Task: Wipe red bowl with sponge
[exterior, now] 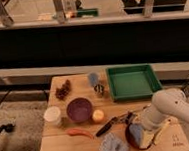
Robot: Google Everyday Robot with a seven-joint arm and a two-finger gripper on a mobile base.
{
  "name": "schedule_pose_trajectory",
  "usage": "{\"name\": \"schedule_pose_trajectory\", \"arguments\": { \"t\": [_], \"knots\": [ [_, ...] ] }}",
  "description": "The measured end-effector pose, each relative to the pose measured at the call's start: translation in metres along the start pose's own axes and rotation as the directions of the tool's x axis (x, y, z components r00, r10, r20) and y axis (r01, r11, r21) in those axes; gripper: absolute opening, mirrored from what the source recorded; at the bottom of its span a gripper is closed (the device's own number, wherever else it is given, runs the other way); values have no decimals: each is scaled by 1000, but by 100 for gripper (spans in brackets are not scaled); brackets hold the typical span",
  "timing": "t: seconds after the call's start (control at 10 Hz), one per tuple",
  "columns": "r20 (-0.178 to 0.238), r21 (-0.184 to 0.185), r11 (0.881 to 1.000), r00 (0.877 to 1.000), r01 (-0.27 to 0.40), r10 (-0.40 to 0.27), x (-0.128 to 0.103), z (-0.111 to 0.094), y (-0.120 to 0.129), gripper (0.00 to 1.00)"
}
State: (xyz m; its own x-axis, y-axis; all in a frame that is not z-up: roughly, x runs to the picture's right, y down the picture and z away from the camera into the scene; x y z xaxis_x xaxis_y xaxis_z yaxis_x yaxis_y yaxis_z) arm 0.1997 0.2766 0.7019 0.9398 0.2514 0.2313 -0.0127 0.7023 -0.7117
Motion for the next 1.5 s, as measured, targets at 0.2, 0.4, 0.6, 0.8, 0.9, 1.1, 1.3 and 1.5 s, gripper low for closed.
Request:
{"name": "schedule_pose_trajectory", "arguments": {
  "t": [0.2,0.4,0.6,0.8,0.9,1.1,1.3,1.5],
  "knots": [
    [28,16,1000,1000,6,-6,-3,-5,-2,0],
    [46,34,999,999,4,-6,-5,-9,-3,0],
    [62,53,999,998,3,-7,-8,-13,-6,0],
    [72,71,997,997,9,-14,-13,-20,-13,0],
    [71,81,997,997,14,-20,-16,-25,-16,0],
    [64,99,995,997,34,-41,-26,-29,-26,0],
    [63,111,993,997,42,-50,-36,-31,-38,0],
    [65,119,991,996,55,-63,-51,-28,-55,0]
  ]
}}
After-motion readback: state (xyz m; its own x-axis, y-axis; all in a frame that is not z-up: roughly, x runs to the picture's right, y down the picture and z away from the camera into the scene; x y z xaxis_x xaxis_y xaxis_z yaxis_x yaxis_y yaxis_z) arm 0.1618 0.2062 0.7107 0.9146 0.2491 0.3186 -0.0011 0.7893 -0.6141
